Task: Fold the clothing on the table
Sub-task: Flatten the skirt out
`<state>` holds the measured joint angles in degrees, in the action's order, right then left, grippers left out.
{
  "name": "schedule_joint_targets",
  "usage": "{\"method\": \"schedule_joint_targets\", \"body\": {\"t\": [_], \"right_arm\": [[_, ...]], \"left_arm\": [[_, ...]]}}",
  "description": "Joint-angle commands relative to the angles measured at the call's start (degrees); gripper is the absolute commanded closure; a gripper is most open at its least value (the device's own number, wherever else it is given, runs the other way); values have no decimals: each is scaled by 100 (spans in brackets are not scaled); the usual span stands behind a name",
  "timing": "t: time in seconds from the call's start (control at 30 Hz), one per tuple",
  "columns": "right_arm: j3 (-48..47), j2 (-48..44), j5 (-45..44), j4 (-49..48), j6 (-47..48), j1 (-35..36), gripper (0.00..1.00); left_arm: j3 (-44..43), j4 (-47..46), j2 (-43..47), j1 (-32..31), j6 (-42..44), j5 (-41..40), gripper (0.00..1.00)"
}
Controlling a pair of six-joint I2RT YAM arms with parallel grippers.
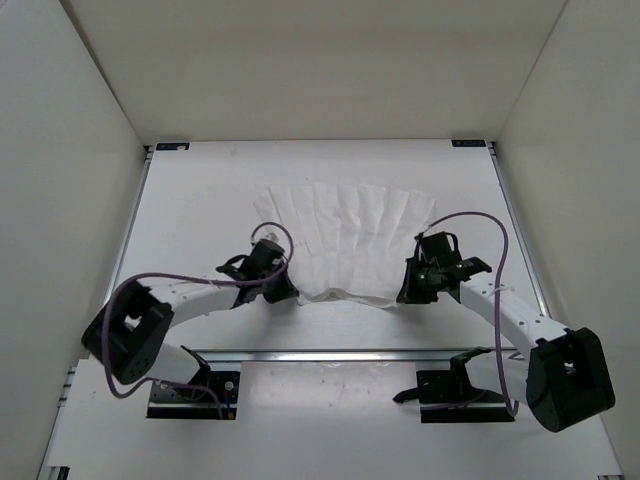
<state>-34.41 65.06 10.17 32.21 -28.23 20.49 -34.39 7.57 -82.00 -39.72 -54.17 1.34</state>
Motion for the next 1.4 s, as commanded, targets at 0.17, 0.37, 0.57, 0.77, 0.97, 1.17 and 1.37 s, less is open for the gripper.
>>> {"method": "schedule_joint_targets", "body": {"t": [0.17,0.37,0.57,0.77,0.97,1.17,1.37], "right_arm": [[-2198,-634,503,400,1090,59,100],[-4107,-687,686,1279,1224,228,100],[-4784,67,1076,1042,1408,-151,100],[-6424,1955,1154,734,1627,-423,100],[-9600,3302,529,1587,1988,-195,100],[-7954,2856,1081,947,1821,-818,100],[-5379,2583,1214,436,1558,-933,100]], "left_arm": [[-1619,1982,2116,782,1541,-705,100],[-3107,2758,2715,1291,1762,-39,100],[-3635,2425,2111,2011,2059,831,100],[-4882,2099,654,2487,2270,1078,100],[-7536,3013,-519,2654,2675,921,100],[-5942,2390,279,2742,2535,982,100],[-3050,1336,913,2505,2069,1009,100]]}}
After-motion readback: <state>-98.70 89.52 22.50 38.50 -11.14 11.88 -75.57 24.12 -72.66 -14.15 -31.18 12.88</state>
